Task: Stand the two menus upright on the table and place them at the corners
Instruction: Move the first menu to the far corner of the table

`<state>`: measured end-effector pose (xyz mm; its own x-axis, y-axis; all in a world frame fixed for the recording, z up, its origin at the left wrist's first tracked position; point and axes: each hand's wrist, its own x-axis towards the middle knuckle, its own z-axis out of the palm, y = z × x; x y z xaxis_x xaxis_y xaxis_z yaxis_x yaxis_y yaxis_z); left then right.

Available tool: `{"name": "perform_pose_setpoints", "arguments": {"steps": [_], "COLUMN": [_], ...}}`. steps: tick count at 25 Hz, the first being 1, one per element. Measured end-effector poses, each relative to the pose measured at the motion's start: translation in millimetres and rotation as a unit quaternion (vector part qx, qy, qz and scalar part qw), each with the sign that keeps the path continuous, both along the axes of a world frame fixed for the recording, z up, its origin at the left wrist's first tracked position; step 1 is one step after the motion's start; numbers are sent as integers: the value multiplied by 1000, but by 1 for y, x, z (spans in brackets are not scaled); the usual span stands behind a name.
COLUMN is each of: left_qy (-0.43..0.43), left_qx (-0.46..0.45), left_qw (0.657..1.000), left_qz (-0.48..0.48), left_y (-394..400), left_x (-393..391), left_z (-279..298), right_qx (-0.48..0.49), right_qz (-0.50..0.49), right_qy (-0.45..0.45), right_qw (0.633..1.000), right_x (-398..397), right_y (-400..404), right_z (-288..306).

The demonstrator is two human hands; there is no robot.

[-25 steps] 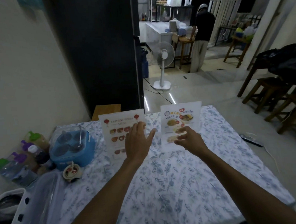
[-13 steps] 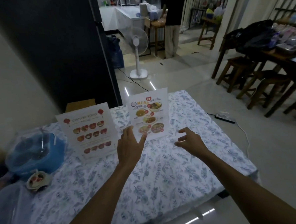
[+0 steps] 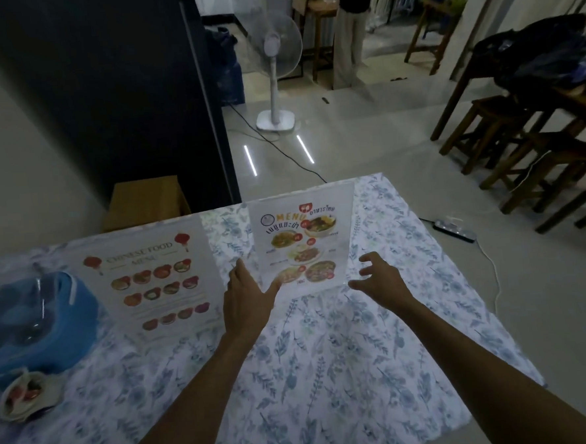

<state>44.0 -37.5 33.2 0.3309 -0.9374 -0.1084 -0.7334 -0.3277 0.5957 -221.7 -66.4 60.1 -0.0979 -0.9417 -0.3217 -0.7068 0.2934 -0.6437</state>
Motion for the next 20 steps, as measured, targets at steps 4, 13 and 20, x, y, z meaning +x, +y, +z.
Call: {"name": "perform_pose_setpoints", "arguments": {"steps": [4,13,20], "left_qy": [12,22,5], "left_qx": [33,50,-11], "left_qw": [999,998,1000], "left_qz": [-3,9,-4], "left_y": [-12,-47,-130], "left_x": [7,-7,-62], "left_z": [-13,-9,18], "right_qx": [18,-10,-46], "right_qz": [1,103,113], "right_qy": [1,-38,-47], "right_qw": [1000,994,991], "right_x": [4,0,-56], "right_y": [-28,-73,-162], "right_z": [-15,-32,-10]}}
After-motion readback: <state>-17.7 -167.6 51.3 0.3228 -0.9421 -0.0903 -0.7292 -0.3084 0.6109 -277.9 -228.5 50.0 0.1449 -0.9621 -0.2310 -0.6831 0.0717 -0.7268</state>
